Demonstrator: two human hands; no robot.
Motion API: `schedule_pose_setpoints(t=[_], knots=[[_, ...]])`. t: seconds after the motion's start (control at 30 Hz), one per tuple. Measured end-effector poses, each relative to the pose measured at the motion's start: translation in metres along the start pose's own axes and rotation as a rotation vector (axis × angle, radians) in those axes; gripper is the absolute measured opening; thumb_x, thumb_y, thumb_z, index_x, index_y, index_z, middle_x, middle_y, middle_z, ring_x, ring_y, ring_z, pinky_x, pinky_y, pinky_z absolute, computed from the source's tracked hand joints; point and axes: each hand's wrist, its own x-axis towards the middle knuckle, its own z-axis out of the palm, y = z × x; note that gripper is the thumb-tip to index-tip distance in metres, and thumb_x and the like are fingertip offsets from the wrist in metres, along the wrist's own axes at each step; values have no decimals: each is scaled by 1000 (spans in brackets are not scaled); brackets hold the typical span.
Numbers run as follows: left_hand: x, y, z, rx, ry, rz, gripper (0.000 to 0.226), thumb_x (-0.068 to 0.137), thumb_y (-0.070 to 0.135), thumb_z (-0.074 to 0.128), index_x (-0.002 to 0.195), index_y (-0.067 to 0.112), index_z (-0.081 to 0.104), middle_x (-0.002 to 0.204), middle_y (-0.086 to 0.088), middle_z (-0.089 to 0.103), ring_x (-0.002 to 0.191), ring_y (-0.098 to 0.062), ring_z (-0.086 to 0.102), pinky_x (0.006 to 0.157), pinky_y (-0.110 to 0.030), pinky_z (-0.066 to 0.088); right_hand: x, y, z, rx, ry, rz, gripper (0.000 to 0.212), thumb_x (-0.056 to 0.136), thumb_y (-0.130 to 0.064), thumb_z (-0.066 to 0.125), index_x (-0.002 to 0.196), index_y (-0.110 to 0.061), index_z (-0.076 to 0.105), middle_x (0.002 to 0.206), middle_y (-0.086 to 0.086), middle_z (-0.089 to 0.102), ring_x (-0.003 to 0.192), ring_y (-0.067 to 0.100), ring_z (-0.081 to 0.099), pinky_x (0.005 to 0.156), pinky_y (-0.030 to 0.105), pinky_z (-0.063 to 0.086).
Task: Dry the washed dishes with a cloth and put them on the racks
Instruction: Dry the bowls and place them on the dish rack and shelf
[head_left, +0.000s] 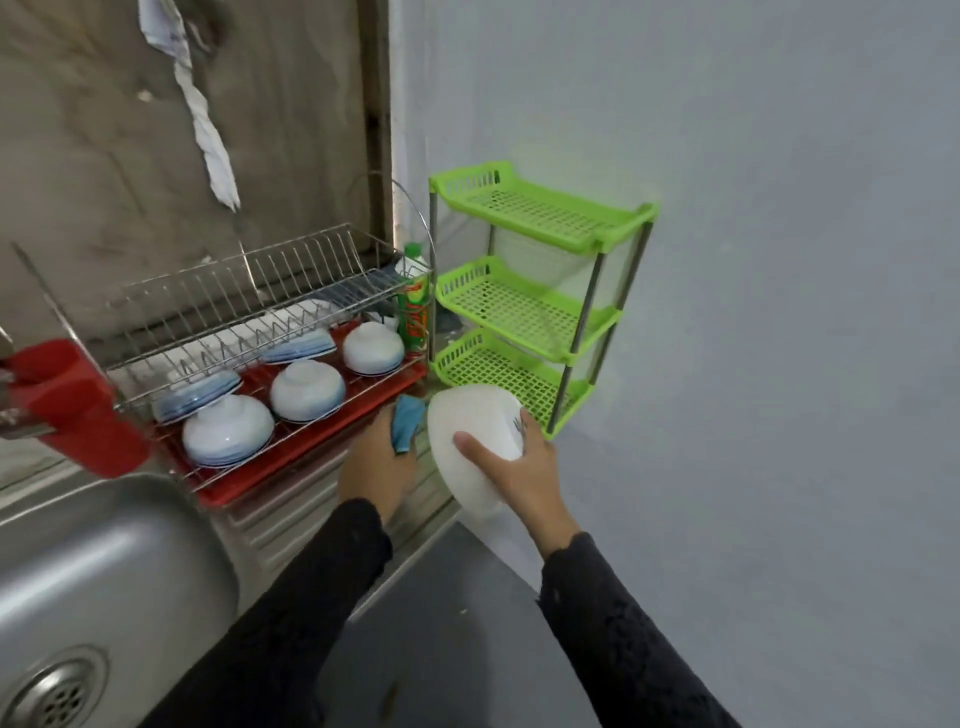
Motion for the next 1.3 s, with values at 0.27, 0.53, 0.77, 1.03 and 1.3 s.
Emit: schedule_pose_setpoints(t=[0.27, 0.53, 0.77, 1.03, 1.3], knots=[[56, 4, 24, 17, 142, -111, 56, 88, 6, 61, 140, 23, 49, 130, -3, 62, 114, -24, 58, 94, -34, 45, 119, -13, 6, -98, -93, -4, 114, 68, -67, 81, 159, -26, 25, 155, 4, 31, 138, 29, 39, 97, 32, 33], [76, -9, 29, 177, 175, -157, 59, 86, 5, 59, 141, 23, 47, 126, -5, 64, 110, -27, 61, 92, -41, 51, 188, -2, 27, -306, 70, -20, 124, 58, -85, 74, 154, -16, 36, 158, 9, 38, 143, 34, 37, 121, 51, 24], [87, -9, 44, 264, 139, -161, 59, 87, 6, 59, 143, 18, 46, 129, -8, 62, 113, -29, 59, 90, -38, 49, 203, 20, 13, -665, -49, -58, 94, 93, -66, 53, 159, -10, 18, 165, 18, 22, 150, 40, 20, 120, 55, 5], [84, -16, 52, 222, 170, -124, 57, 85, 3, 58, 139, 20, 50, 125, -5, 64, 109, -27, 61, 87, -40, 51, 182, 34, 35, -830, -70, -272, 88, 95, -57, 57, 159, -8, 23, 160, 29, 20, 149, 50, 14, 119, 65, 3], [51, -36, 25, 227, 233, -101, 61, 84, 2, 63, 142, 17, 48, 132, -7, 59, 115, -27, 58, 91, -35, 48, 138, 26, 67, -693, -215, -424, 73, 96, -43, 58, 153, -6, 34, 159, 20, 31, 151, 43, 16, 120, 59, 13]])
